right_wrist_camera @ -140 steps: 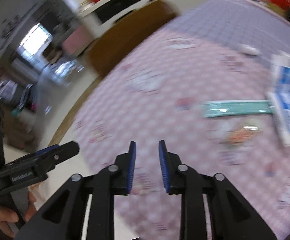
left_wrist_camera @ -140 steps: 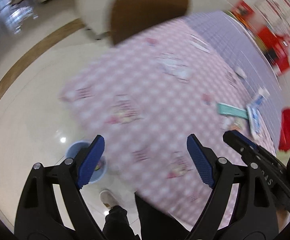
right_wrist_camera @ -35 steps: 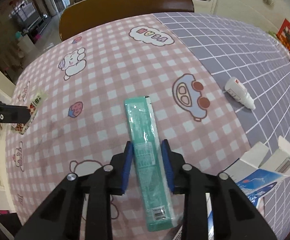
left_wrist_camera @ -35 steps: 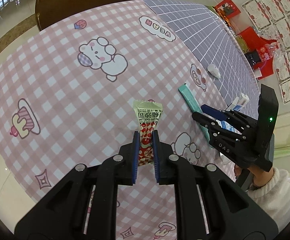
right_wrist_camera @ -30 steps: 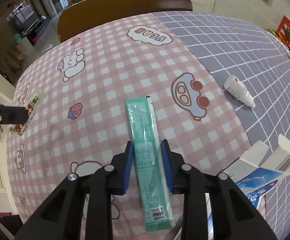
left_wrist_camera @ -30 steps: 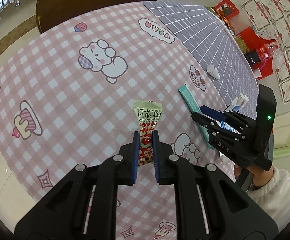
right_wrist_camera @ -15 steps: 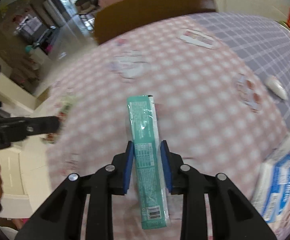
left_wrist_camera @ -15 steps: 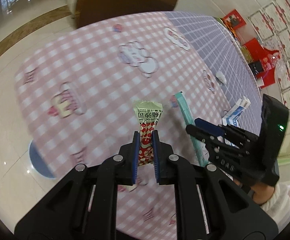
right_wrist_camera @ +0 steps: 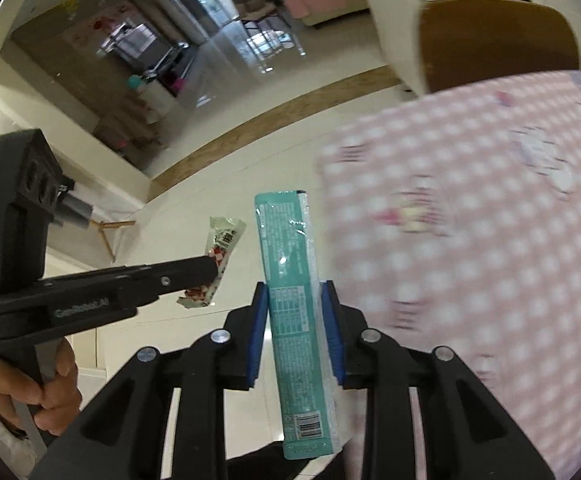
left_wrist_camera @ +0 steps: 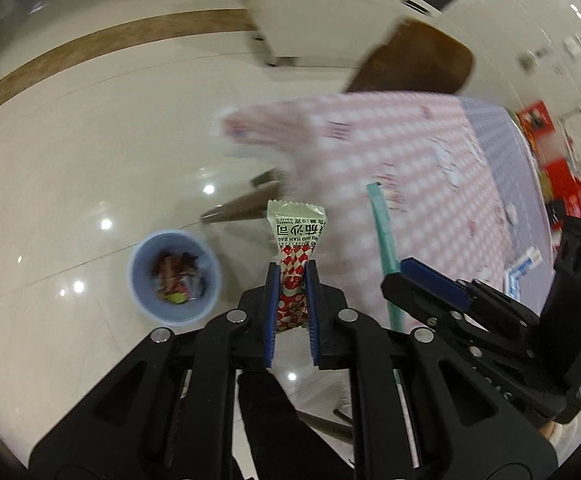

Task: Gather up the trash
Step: 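Carry the wrapper and toothpaste tube with both tools toward the blue bucket, then open the right tool over the bucket while the left tool releases the wrapper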

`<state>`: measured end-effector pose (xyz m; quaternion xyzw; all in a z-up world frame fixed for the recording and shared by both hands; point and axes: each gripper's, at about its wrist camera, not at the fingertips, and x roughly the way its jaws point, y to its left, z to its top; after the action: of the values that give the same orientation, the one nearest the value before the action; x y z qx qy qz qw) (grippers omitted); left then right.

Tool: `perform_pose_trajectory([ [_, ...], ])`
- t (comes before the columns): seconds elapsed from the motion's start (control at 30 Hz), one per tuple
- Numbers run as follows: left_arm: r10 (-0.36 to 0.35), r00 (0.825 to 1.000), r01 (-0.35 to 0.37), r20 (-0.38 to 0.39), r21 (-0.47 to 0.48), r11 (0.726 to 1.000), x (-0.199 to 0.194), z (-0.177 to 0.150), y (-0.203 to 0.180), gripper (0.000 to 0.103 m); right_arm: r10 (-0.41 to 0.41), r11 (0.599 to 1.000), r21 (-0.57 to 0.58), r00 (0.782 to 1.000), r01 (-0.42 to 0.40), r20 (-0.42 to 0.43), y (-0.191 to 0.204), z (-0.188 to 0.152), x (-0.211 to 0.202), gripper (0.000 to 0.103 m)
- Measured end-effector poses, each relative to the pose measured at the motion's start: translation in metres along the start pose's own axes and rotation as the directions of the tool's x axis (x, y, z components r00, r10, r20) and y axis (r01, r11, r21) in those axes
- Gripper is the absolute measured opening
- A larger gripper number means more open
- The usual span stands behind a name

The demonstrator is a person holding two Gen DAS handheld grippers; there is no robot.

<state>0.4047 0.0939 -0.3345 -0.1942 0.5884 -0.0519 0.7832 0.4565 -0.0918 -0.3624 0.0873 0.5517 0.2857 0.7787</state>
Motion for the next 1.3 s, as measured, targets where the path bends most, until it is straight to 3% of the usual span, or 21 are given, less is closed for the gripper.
perform_pose_trajectory([
  [0.27,0.041,0.999,-0.039,0.011,-0.093,0.995,-0.026,-0.006,0.079,0.013,0.026,0.999,-0.027,0.999,-0.027,-0.044,0.063,0.01,0.049,0.027],
  [0.53,0.038,0.999,-0.035,0.014,-0.139,0.99,-0.035,-0.008,0.116,0.013,0.016,0.998,-0.064,0.997,-0.021,-0.081,0.11,0.015,0.085,0.03],
  [0.7,0.035,0.999,-0.034,0.003,-0.158,0.987,-0.036,-0.009,0.131,0.013,-0.01,0.997,-0.08,0.992,0.0,-0.127,0.112,0.014,0.098,0.038],
  [0.87,0.03,0.999,-0.032,-0.011,-0.162,0.986,-0.033,-0.01,0.137,0.013,-0.023,0.997,-0.076,0.989,0.012,-0.146,0.113,0.01,0.099,0.039],
  [1.3,0.021,0.998,-0.028,-0.053,-0.13,0.991,-0.021,-0.003,0.126,0.013,-0.044,0.999,-0.033,0.991,0.041,-0.126,0.102,0.007,0.08,0.042],
])
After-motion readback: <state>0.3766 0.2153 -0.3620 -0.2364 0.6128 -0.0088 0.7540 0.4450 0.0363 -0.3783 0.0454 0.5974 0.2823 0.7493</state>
